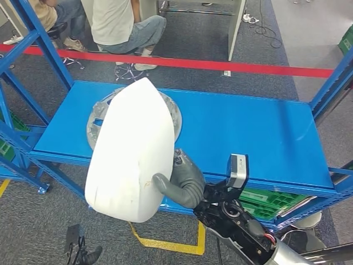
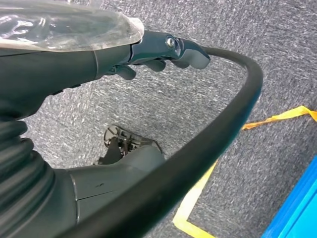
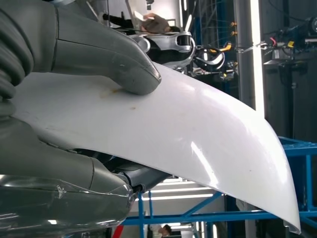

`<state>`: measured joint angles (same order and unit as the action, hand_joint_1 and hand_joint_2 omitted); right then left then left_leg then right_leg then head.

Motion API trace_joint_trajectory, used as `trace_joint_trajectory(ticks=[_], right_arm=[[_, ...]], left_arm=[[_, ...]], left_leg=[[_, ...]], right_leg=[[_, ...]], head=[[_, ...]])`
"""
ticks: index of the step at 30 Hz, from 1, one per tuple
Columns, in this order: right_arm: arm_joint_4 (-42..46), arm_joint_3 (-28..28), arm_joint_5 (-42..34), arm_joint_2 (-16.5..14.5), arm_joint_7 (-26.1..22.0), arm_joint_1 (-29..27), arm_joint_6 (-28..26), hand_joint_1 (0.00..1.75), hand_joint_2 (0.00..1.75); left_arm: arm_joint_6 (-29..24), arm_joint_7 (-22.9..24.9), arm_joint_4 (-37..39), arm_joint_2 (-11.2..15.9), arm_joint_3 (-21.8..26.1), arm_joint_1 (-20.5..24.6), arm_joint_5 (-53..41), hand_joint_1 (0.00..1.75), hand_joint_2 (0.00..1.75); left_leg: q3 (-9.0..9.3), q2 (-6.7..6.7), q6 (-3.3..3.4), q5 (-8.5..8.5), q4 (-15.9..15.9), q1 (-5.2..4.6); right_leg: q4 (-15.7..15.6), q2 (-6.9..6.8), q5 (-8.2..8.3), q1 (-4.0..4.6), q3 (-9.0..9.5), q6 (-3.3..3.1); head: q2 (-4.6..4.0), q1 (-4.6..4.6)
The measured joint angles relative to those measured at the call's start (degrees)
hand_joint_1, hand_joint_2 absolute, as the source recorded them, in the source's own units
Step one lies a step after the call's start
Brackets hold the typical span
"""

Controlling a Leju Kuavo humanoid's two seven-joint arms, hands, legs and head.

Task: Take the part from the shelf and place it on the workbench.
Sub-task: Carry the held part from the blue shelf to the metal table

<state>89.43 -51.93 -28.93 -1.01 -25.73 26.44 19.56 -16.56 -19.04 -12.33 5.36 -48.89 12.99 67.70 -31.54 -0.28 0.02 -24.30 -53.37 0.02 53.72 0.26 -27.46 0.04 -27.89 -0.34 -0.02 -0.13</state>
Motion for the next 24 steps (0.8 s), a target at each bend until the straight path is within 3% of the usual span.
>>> trace_joint_trajectory(ticks=[24], right_arm=[[0.3, -0.9, -0.5, 0.5, -0.1, -0.1, -2.7, 1.75, 1.75]], left_arm=[[0.3, 3.4, 0.0, -0.5, 0.0, -0.2, -0.8, 0.0, 1.75]], left_leg=[[0.0, 0.0, 0.0, 0.0, 0.0, 0.0]], right_leg=[[0.0, 0.0, 0.0, 0.0, -0.01, 0.0]], head=[[0.0, 0.0]])
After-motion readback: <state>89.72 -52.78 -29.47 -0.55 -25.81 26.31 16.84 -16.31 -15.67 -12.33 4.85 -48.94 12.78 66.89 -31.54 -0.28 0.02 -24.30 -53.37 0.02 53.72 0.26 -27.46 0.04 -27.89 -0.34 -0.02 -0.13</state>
